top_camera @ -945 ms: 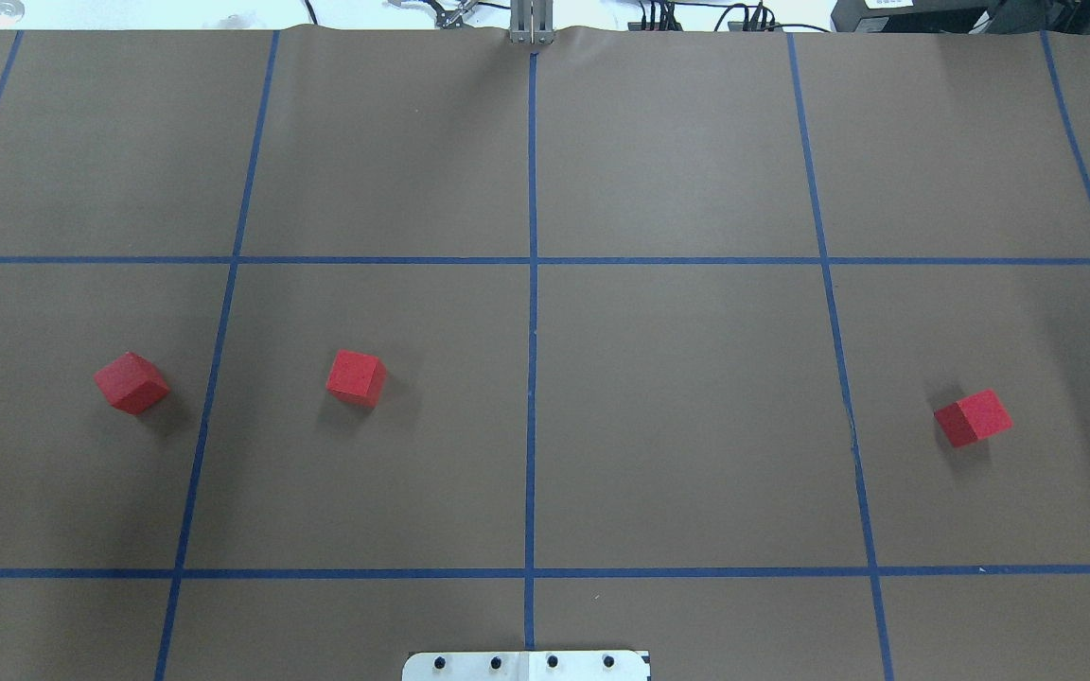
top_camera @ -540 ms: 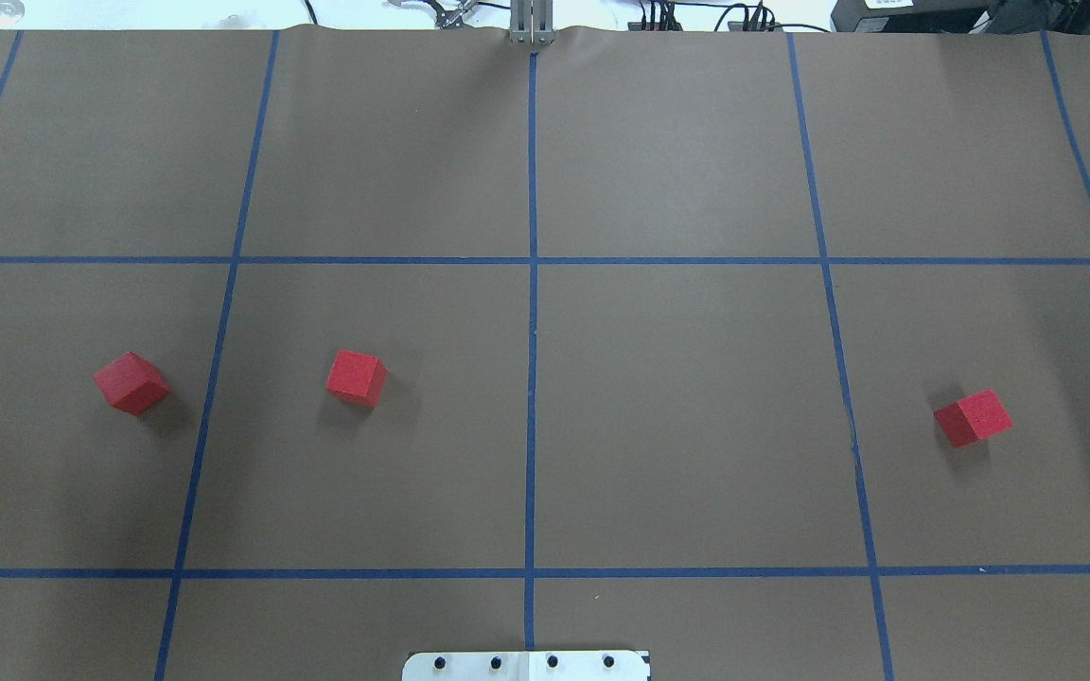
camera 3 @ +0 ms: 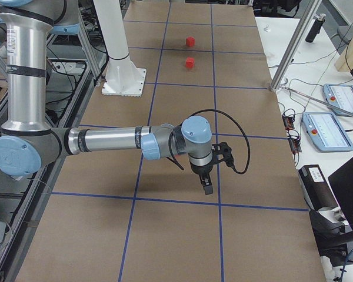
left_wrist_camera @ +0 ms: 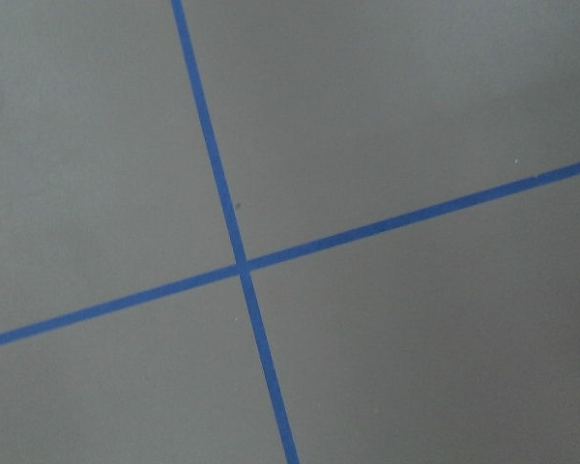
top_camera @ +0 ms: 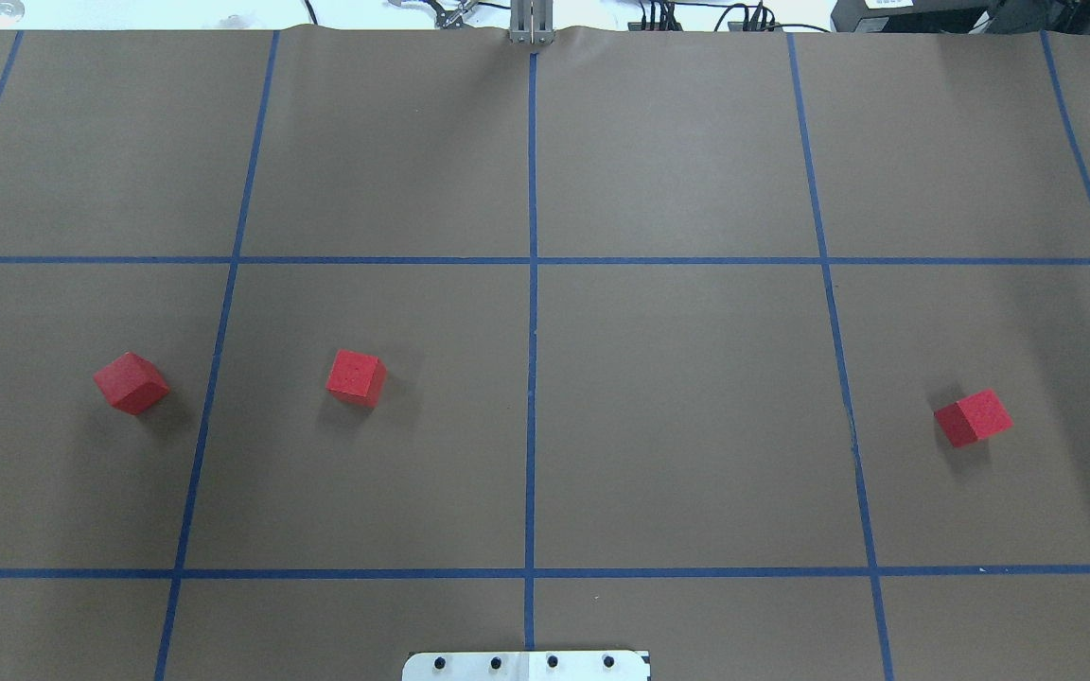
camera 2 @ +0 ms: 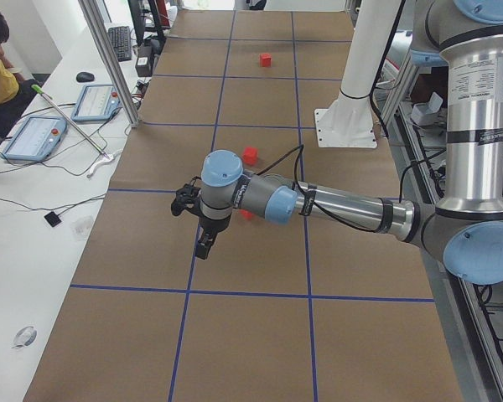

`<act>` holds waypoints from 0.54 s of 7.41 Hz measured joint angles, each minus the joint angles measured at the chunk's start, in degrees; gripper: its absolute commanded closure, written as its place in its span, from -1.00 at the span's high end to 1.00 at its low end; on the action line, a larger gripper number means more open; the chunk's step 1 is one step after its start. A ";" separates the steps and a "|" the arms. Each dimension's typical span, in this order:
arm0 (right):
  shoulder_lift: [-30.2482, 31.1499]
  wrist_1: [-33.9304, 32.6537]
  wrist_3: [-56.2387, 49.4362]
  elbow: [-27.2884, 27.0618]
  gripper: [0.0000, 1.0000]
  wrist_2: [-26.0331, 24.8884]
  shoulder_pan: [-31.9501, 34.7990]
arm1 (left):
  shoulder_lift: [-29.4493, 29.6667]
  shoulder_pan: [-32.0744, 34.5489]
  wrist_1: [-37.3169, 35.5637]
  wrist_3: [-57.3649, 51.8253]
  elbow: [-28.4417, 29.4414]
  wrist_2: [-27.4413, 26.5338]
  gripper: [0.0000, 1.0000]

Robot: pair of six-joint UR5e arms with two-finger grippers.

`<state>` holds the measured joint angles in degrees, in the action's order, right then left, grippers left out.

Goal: Form red blocks into L shape at center

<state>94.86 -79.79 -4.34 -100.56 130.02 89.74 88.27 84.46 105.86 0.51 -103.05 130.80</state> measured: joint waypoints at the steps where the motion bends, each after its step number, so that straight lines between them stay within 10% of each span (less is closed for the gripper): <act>1: -0.07 1.51 1.27 0.31 0.99 0.36 -0.02 | 2.75 -0.33 1.83 0.00 2.81 0.20 1.00; 4: 0.30 6.29 5.96 0.75 0.99 7.02 -1.91 | 5.16 -1.64 4.95 -0.06 6.10 0.32 1.00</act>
<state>95.16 -73.50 1.62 -99.82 137.04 87.83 93.44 82.82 110.81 0.44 -96.95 131.11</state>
